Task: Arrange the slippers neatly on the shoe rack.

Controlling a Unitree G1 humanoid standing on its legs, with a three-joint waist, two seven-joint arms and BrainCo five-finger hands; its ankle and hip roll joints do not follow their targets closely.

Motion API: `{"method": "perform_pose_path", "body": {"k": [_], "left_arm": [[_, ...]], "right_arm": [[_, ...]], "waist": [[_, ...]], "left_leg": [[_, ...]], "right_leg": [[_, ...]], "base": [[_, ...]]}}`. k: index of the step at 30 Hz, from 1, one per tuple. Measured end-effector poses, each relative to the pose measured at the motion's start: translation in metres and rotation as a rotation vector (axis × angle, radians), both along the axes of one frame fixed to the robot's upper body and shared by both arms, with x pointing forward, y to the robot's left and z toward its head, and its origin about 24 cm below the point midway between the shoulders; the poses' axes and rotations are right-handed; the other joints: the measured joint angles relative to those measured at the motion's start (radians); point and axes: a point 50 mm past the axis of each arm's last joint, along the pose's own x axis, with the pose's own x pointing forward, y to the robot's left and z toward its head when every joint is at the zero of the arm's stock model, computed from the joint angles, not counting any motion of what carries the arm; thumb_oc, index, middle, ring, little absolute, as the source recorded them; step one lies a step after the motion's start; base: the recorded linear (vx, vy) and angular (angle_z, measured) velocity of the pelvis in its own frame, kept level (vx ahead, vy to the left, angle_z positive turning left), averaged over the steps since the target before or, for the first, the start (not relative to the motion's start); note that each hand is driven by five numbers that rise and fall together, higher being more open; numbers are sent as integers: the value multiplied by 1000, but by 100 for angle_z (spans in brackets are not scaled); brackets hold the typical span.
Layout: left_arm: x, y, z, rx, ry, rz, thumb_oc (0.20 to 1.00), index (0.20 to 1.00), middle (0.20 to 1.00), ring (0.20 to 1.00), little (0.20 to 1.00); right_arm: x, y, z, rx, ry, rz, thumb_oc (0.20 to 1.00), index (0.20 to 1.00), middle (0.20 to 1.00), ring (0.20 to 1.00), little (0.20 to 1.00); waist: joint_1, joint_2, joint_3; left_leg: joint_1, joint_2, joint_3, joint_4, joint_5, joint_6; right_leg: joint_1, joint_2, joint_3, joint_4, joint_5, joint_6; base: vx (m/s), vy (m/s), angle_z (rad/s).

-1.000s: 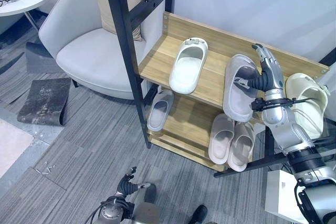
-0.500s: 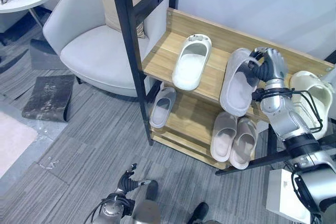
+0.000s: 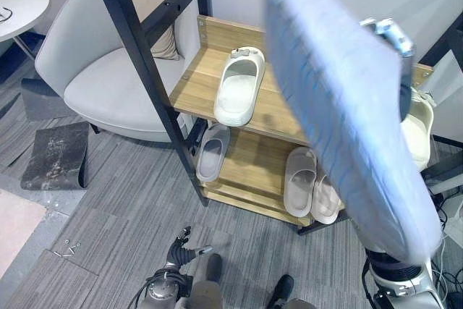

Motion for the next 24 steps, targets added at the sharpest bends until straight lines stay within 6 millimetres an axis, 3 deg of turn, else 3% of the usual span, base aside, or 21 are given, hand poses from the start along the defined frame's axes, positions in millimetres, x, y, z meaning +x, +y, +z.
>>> {"method": "perform_pose_path", "body": {"k": [4,6,8,13,16,17,18,19,21,23,24], "left_arm": [[-2,2,-1,6,-4,46,1000,1000,1000,1000,1000],[-1,1,-1,9,-7,52,1000,1000,1000,1000,1000],[-1,1,0,12,-14,57,1000,1000,1000,1000,1000],[-5,4,-2,7,-14,117,1000,1000,1000,1000,1000],[19,-7,12,-52,-127,113,1000,1000,1000,1000,1000],[29,-11,20,-65,-177,95,1000,1000,1000,1000,1000],[42,-18,32,-91,-246,68,1000,1000,1000,1000,1000],[49,-23,39,-110,-284,47,1000,1000,1000,1000,1000],[66,-30,53,-130,-362,0,1000,1000,1000,1000,1000],[71,-27,58,-116,-376,-25,1000,1000,1000,1000,1000],[74,-25,61,-109,-387,-29,1000,1000,1000,1000,1000]], "right_arm": [[-2,52,-31,-202,107,212,200,200,200,200,200],[5,67,-50,-319,157,201,200,200,200,200,200],[10,72,-64,-427,166,155,200,200,200,200,200],[33,76,-127,-815,205,-96,200,200,200,200,200],[61,54,-172,-1095,245,-332,200,200,200,200,200],[71,48,-176,-1141,246,-394,200,200,200,200,200],[87,29,-180,-1213,253,-519,200,200,200,200,200],[98,20,-179,-1240,248,-583,200,200,200,200,200],[128,-12,-153,-1236,215,-816,200,200,200,200,200],[147,-29,-128,-1209,190,-971,200,200,200,200,200],[158,-42,-104,-1162,147,-1077,200,200,200,200,200]], "waist": [[23,11,-12],[41,13,-16],[51,15,-20],[66,24,-14],[92,61,43],[93,61,68],[115,89,114],[114,97,134],[137,138,213],[141,145,245],[147,145,252]], "left_leg": [[-11,-1,-26,0,4,-3],[-12,-2,-33,1,4,-4],[-23,-7,-50,5,5,-4],[-67,-16,-87,42,9,1],[-149,-22,-131,117,4,4],[-170,-20,-136,143,-7,0],[-223,-23,-143,186,-3,4],[-257,-24,-157,211,-13,-6],[-327,-31,-179,259,-18,-9],[-370,-45,-186,288,-23,-1],[-418,-56,-188,323,-26,3]], "right_leg": [[4,1,-25,0,0,-1],[7,1,-31,0,-2,-1],[7,-1,-49,0,-5,3],[-13,-15,-83,38,-19,7],[-80,-39,-113,145,-69,7],[-99,-50,-116,176,-86,5],[-142,-59,-126,227,-101,4],[-173,-70,-130,261,-114,-3],[-248,-101,-134,360,-146,-17],[-301,-130,-133,433,-181,-31],[-351,-159,-132,495,-208,-40]], "base": [[-32,-19,15],[-26,-7,15],[-23,6,26],[-130,3,25],[-268,23,33],[-280,38,26],[-185,23,25],[-77,21,35],[-66,46,27],[-119,63,21],[-102,62,21]]}}
